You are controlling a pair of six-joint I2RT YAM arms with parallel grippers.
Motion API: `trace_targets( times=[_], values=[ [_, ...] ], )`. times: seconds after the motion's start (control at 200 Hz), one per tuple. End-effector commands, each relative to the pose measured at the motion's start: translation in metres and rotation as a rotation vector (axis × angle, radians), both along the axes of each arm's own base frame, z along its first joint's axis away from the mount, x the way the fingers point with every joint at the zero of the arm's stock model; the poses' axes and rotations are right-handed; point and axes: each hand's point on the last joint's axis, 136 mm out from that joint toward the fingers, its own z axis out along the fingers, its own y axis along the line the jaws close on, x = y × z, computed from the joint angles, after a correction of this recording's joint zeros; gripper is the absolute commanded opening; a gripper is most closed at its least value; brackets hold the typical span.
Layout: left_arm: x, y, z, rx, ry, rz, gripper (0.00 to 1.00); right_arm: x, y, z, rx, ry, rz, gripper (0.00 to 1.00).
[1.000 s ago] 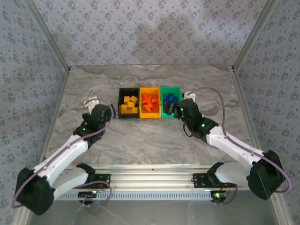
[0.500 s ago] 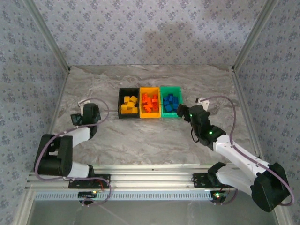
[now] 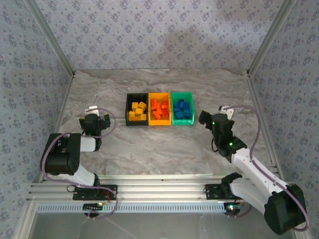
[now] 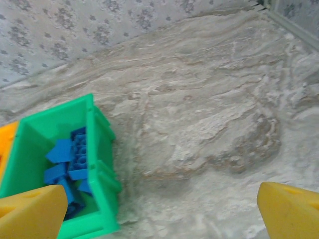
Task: Sort the legos into containers by color
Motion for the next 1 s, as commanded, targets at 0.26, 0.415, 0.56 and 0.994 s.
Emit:
trace_targets(
  times=[0.26,0.415,0.56,0.994],
  values=[
    [0.008,-0.001,0.019,-0.02,-0.08,-0.009,1.0,0.028,-0.082,-0.021,-0.3,-0.012,-0.108,1.0],
    [0.008,-0.002,0.018,-0.021,-0.077,-0.01,1.0,0.045,-0.087,-0.056,-0.318,-0.023,-0.034,1.0],
    [0.008,-0.002,0.018,-0.021,-0.076,-0.012,1.0,0.066,-0.081,-0.072,-0.279,-0.013,0.039,1.0],
    [0.008,-0.002,0.018,-0.021,-0.075,-0.013,1.0,0.072,-0.076,-0.091,-0.283,0.001,0.071,1.0]
  ],
)
